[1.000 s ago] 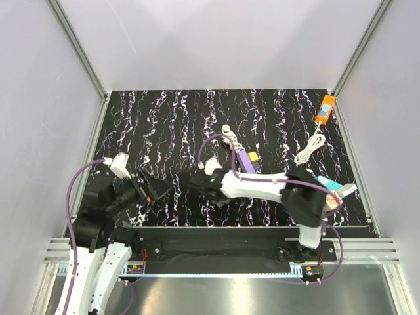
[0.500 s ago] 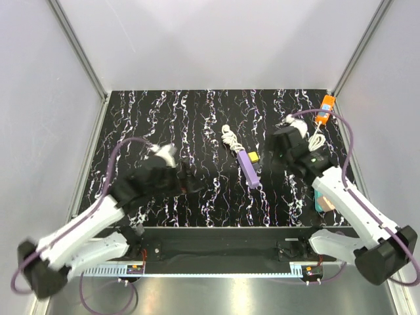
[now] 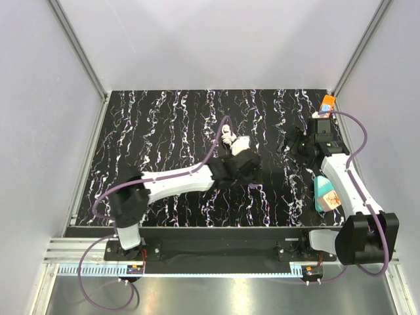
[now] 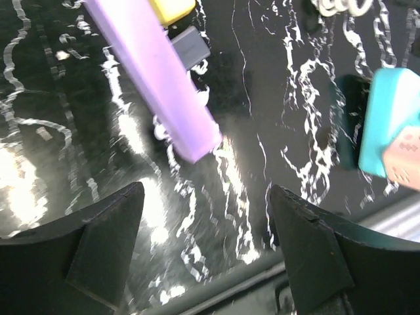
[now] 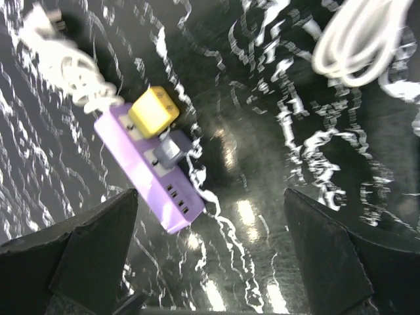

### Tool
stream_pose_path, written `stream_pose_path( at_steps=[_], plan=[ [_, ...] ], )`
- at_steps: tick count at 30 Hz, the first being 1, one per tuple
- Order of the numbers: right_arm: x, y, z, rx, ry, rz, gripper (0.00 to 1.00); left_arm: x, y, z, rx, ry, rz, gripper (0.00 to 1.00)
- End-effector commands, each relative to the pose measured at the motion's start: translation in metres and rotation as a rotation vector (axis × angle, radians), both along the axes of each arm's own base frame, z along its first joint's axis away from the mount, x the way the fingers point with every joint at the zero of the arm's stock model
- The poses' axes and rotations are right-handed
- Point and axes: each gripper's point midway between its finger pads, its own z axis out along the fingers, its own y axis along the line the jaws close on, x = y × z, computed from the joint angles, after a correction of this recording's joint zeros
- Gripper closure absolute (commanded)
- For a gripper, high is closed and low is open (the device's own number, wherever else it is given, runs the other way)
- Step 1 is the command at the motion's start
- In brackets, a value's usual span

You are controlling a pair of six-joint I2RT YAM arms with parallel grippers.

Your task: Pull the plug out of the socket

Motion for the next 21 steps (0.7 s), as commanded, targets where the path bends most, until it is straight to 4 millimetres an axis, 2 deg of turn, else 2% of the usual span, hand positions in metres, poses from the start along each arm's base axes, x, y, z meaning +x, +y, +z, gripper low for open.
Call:
stream_pose_path(
  at_steps=[1,5,11,16,21],
  plan=[
    [0.012,0.011,0.011,0.032,-0.062,0.069,0.0,0.023,-0.022,0.014,-0.043,-0.057,0.086,0.19],
    [0.009,-0.003,0.008,-0.029,-0.078,0.041,0.0,0.027,-0.026,-0.002,-0.007,-0.058,0.13,0.21],
    [0.011,-0.003,0.02,-0.028,-0.115,0.036,0.0,0.027,-0.03,-0.025,0.035,-0.032,0.155,0.16],
    [0.009,-0.008,0.014,-0.052,-0.102,0.023,0.0,0.031,-0.039,-0.032,0.044,-0.027,0.149,0.16],
    [0.009,-0.006,0.011,-0.044,-0.097,0.033,0.0,0.032,-0.04,-0.041,0.061,-0.022,0.159,0.16]
  ],
)
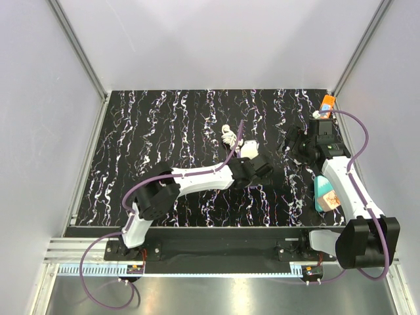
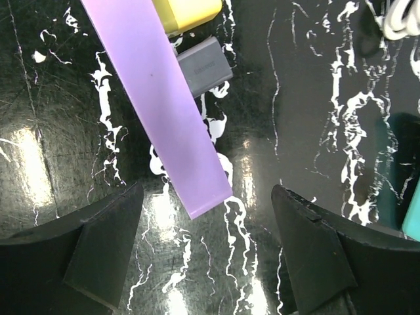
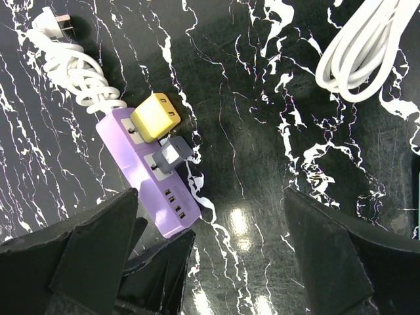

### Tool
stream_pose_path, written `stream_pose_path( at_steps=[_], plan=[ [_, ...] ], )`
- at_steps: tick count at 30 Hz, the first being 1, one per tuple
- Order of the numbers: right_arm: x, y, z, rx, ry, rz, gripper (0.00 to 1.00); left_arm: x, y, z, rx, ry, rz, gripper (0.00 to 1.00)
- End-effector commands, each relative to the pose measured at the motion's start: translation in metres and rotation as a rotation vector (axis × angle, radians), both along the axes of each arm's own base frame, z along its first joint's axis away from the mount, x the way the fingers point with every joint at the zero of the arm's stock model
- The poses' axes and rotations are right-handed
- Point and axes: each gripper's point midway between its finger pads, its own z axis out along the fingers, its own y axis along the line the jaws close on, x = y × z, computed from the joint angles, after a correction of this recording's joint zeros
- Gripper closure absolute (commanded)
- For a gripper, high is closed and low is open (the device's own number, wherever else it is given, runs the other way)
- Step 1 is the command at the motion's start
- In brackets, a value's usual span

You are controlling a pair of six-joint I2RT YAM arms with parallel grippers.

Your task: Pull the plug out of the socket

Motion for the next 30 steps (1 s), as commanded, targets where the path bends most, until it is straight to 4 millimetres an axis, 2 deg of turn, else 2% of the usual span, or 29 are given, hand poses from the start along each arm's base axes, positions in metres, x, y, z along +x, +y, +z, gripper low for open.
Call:
stream_pose_path(
  at_steps=[1,6,18,22,30],
  plan=[
    [0.005,-0.003,0.009,-0.017,-0.051,0.005,0.0,0.012,-0.01,0.018,-0.035,-0.055,0.04,0.17],
    [0.005,-0.004,0.009,-0.023,-0.053,0.009,0.0,0.012,-0.006,0.011,-0.018,-0.051,0.047,0.23],
    [0.004,0.002,0.005,-0.015,-0.044,0.051,0.0,0.013,-0.007,-0.004,-0.029,-0.033,0.037,0.29],
    [0.003,0.001,0.001,-0.022,-0.037,0.054,0.0,0.015,-0.003,-0.009,-0.028,-0.026,0.045,0.36],
    [0.004,0.02,-0.004,0.053,-0.023,0.144,0.0,0.017,0.007,-0.02,-0.025,-0.011,0.06,0.41]
  ],
)
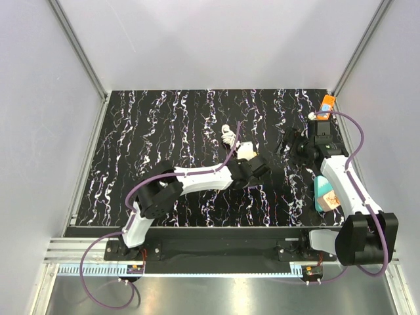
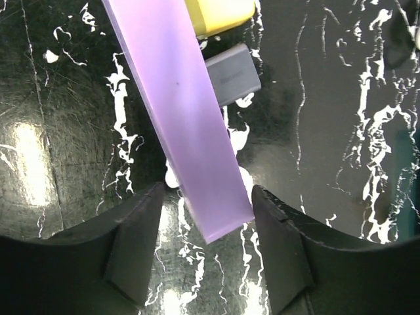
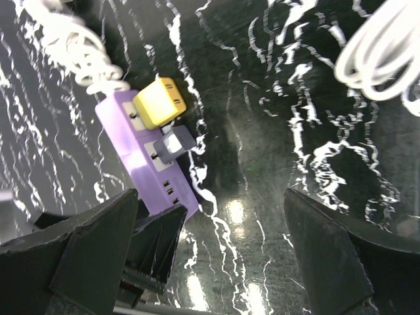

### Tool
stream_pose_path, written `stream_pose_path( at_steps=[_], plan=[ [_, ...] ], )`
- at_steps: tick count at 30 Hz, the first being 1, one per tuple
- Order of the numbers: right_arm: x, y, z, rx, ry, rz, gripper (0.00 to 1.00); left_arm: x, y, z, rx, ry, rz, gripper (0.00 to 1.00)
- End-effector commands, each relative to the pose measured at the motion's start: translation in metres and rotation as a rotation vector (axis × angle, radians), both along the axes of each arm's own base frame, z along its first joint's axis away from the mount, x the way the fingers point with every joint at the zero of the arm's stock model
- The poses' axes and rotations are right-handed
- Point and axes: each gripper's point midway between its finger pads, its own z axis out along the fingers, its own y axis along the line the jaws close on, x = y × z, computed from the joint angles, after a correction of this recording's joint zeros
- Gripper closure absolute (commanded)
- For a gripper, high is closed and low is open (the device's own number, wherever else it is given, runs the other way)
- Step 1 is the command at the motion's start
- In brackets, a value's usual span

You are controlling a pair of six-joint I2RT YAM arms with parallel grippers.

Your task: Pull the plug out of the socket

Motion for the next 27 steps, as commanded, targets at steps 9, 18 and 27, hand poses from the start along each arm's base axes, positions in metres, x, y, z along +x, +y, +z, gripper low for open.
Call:
stream_pose_path(
  at_steps=[9,18,27],
  plan=[
    [0.001,0.023,0.006,0.078,-0.057,0.144,0.0,0.003,0.003,-0.007,-0.082,-0.024,-0.007,0.6],
    [-0.007,0.043,-0.007,0.17,-0.03,0.2,0.0,-0.003,0.017,-0.007,-0.139,-0.027,-0.046,0.84],
    [-0.019,0.067,-0.022,0.274,-0.01,0.291,0.03,-0.007,0.029,-0.013,-0.193,-0.032,-0.084,1.0]
  ],
)
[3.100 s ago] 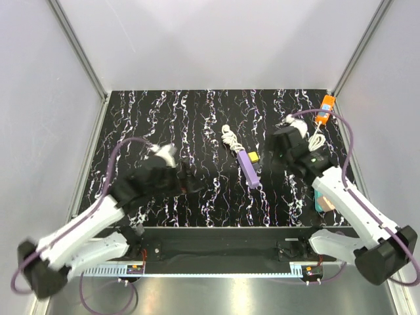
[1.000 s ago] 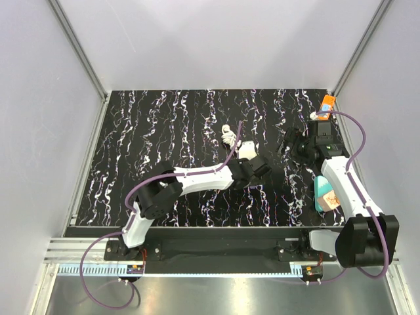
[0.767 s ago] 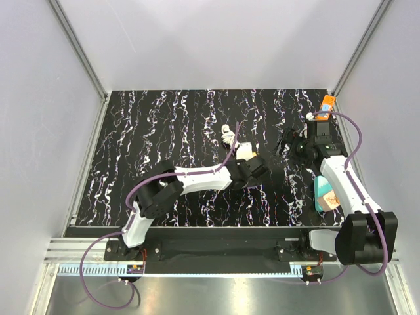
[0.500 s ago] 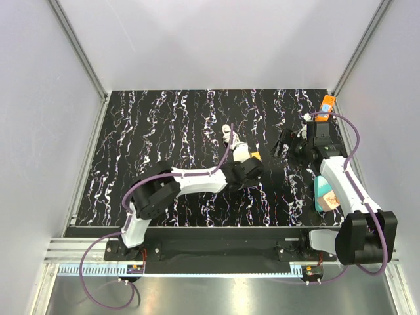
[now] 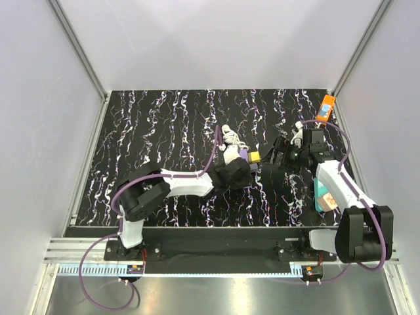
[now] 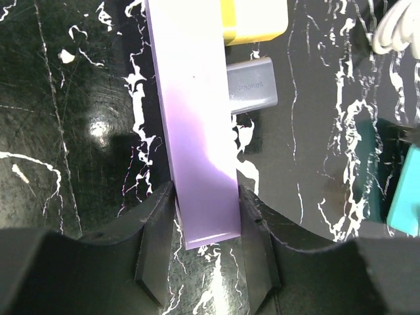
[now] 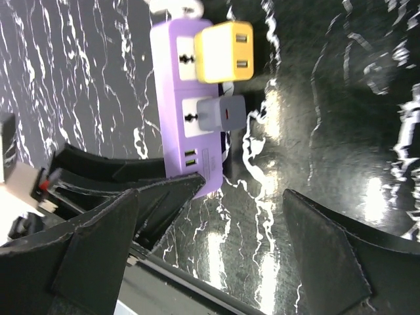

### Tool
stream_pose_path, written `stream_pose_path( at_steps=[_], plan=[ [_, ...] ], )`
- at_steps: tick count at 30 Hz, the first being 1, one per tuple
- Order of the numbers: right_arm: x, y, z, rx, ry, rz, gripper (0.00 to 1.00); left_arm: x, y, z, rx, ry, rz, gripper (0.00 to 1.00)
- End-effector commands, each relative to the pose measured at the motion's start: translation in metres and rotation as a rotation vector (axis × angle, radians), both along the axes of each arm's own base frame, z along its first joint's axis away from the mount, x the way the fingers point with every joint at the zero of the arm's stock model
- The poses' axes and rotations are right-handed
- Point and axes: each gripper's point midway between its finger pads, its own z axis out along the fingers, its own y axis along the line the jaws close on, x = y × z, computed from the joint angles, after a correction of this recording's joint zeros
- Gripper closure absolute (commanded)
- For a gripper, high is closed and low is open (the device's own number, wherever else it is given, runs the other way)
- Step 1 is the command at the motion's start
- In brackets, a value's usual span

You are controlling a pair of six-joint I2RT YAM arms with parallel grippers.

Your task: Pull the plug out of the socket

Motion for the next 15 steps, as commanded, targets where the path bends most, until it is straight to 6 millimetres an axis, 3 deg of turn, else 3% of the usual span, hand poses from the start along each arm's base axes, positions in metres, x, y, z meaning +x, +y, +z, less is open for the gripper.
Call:
stream_pose_path(
  at_steps=[1,7,15],
  plan=[
    [0.002,0.017,0.002,0.06,-0.028,0.058,0.04,-0.008,0.009,-0.008,-0.005,-0.002,-0.062,1.0],
    [0.008,0.03,-0.012,0.078,0.003,0.076,0.08,-0.01,0.014,-0.005,-0.089,-0.038,-0.149,1.0],
    [0.03,0.04,-0.018,0.064,0.003,0.066,0.07,-0.004,0.047,-0.013,-0.116,-0.061,-0.214,1.0]
  ],
)
